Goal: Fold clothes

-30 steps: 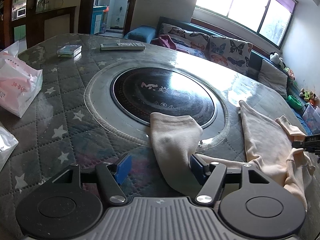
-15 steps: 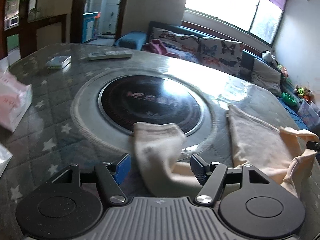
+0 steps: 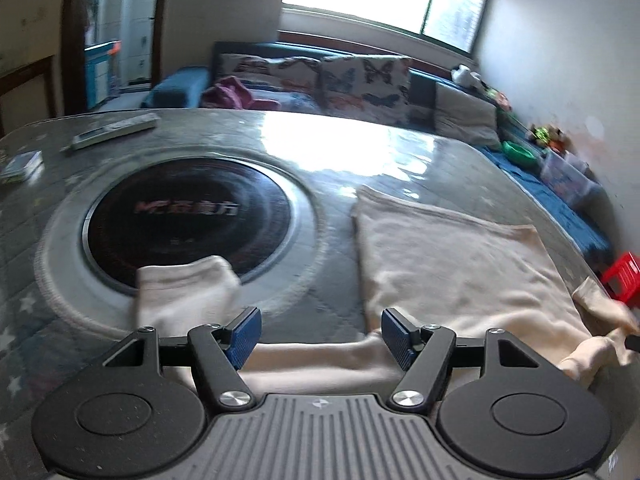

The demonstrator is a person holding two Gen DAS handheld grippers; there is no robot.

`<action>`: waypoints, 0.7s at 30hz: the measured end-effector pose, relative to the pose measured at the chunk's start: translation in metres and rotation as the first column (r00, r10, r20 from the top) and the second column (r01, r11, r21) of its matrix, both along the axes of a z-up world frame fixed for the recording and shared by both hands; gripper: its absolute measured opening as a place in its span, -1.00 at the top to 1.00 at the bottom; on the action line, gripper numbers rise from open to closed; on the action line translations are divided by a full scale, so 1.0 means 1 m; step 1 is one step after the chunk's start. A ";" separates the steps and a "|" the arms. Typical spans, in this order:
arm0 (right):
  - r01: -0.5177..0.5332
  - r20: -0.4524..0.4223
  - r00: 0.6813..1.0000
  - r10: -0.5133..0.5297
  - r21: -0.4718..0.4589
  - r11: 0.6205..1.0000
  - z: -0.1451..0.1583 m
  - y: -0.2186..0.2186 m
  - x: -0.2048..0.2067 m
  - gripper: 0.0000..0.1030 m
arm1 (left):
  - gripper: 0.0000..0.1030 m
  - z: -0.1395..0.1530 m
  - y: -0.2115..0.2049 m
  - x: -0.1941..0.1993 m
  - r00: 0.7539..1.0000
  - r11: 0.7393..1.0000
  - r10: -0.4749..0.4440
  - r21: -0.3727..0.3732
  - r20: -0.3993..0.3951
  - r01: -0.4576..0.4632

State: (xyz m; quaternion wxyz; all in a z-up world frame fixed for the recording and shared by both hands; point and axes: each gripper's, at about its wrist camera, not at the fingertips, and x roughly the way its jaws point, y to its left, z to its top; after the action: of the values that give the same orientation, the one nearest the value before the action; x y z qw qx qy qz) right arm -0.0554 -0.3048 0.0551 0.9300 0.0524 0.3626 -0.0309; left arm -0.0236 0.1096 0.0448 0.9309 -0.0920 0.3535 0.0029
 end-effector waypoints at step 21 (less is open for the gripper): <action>-0.019 -0.049 0.999 0.014 -0.112 0.993 -0.024 -0.008 0.044 0.10 | -0.39 -0.003 -0.115 0.009 0.930 0.930 -0.369 -0.001 -0.003 0.369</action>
State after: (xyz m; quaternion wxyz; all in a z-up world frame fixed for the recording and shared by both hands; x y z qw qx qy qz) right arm -0.0111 -0.3125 0.0313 0.9227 -0.0039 0.3828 -0.0450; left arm -0.0150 -0.0057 0.0423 0.9142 -0.0243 0.3661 -0.1718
